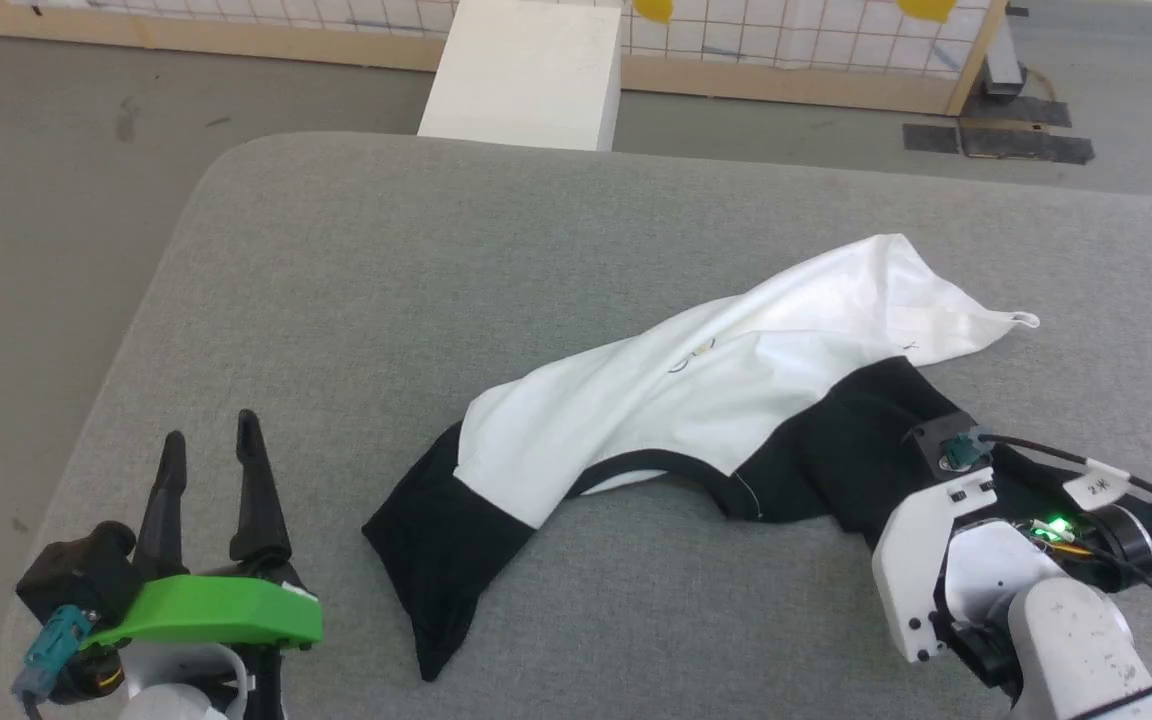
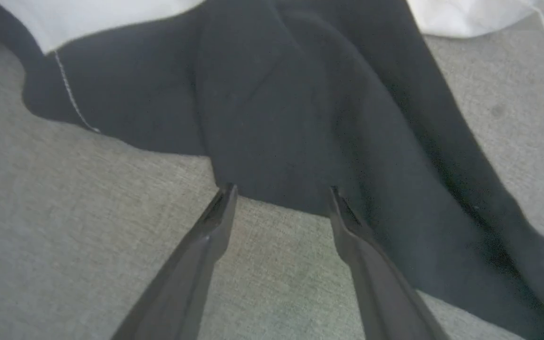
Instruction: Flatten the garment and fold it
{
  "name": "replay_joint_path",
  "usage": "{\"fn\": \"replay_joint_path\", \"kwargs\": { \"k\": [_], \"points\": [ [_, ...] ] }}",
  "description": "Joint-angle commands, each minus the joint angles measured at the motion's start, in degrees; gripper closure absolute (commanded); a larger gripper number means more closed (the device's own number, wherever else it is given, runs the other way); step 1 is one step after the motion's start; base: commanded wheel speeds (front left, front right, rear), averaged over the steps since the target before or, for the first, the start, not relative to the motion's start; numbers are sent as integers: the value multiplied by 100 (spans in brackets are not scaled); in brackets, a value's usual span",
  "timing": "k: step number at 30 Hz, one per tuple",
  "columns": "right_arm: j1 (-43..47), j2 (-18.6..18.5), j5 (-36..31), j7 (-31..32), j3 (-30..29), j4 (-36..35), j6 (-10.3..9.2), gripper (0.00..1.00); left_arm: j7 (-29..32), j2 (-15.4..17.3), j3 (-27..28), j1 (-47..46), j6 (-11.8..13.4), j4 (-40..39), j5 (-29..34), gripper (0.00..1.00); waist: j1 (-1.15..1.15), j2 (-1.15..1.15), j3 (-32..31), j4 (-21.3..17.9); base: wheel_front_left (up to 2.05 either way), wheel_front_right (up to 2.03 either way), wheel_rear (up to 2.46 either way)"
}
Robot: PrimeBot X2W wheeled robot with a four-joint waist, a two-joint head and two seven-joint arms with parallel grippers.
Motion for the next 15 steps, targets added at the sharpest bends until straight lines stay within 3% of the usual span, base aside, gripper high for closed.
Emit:
{"fn": "replay_joint_path", "kwargs": {
  "k": [1, 7, 8, 10, 15],
  "points": [
    [-127, -53, -31, 64, 53, 82, -9, 0, -50, -14, -12, -125, -37, 34, 53, 0, 0, 0, 64, 50, 0, 0, 0],
    [-380, -239, -94, 161, 289, 652, -9, 0, -140, -47, -45, -159, -69, 149, 70, 0, 0, 0, 168, 102, 0, 0, 0],
    [-398, -224, -60, 151, 262, 746, -9, 26, -151, -51, -48, -162, -71, 162, 71, 0, 0, 0, 179, 103, 0, 0, 0],
    [-451, -227, -5, -23, 227, 822, -9, 100, -163, -57, -50, -161, -72, 175, 65, 0, 0, 0, 205, 89, 0, 0, 0],
    [-432, -277, 385, -278, -83, 738, -9, 100, -186, -68, -55, -179, -75, 197, 48, 0, 0, 0, 213, -13, 0, 0, 0]
  ]
}}
